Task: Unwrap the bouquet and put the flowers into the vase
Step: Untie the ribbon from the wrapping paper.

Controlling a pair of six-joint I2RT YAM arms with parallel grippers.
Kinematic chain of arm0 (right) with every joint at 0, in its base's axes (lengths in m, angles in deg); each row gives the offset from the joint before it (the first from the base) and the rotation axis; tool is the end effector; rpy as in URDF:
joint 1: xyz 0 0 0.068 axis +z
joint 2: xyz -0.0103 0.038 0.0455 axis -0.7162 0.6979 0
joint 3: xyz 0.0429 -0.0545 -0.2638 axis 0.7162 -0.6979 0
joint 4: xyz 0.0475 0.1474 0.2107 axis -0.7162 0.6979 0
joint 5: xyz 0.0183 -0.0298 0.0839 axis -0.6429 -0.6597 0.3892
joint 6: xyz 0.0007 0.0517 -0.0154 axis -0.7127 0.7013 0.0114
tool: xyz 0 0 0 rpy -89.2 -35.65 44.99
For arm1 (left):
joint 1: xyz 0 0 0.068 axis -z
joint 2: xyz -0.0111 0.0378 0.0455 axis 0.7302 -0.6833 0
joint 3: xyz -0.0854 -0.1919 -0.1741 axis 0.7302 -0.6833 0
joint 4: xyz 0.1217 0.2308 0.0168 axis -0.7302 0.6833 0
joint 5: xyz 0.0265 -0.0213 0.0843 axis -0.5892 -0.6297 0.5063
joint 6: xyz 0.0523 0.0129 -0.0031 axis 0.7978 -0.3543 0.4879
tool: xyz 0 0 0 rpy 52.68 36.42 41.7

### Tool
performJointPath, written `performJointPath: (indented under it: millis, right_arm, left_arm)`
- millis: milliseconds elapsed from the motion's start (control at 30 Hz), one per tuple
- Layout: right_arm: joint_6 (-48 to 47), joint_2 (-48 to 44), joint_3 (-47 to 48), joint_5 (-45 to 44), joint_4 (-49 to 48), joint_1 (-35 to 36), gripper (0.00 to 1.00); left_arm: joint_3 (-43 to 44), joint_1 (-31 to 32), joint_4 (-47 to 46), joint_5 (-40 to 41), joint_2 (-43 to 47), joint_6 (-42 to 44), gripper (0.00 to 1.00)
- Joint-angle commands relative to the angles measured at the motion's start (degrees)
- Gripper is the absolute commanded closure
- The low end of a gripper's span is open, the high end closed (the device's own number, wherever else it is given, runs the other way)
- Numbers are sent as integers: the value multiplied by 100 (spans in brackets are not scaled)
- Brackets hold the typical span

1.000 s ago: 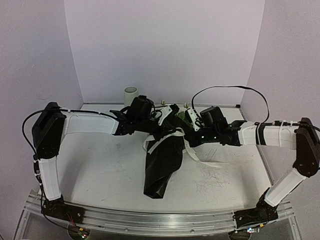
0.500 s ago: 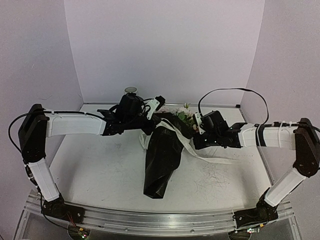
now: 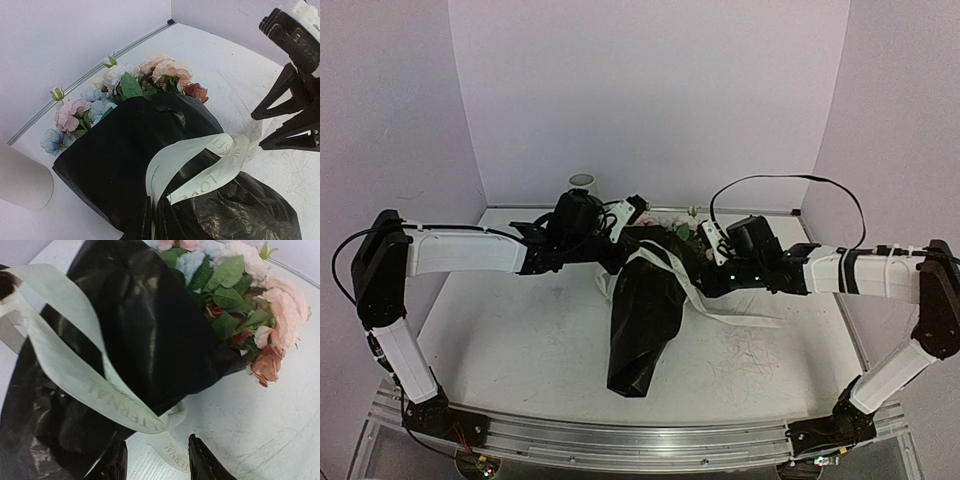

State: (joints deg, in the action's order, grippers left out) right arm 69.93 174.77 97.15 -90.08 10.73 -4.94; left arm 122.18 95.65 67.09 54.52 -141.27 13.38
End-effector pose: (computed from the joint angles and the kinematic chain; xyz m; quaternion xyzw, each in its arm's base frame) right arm 0.2596 0.2236 0.2470 -0.2059 0.7993 0.2432 0.5095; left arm 0.2681 -0.3065 0.2579 0.3952 0.7534 -0.1987 0.4865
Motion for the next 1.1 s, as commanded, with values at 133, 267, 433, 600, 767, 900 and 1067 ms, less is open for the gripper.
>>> performJointPath:
  millis: [133, 267, 433, 600, 767, 900, 1067]
  right_arm:
    - [-381, 274, 684, 1135, -161, 6, 57]
    - [-347, 499, 919, 1322, -179, 7, 57]
    - [-294, 747, 1180, 1483, -205, 17, 57]
    - [-232, 856, 1311, 1632, -280, 41, 57]
    - [-150, 892, 1379, 1548, -295, 60, 55]
    - [-43, 719, 1256, 950, -269, 60, 47]
    - [-98, 378, 994, 978, -230, 60, 46]
  left_arm:
    - [109, 13, -80, -477, 160, -146, 92]
    - [105, 18, -77, -566, 177, -173, 92]
    - [149, 12, -81, -630, 135, -193, 92]
    - [213, 12, -81, -670, 80, -207, 92]
    - [273, 12, -86, -696, 46, -211, 92]
    - [273, 12, -83, -673, 35, -202, 92]
    - [256, 14, -80, -545, 35, -212, 92]
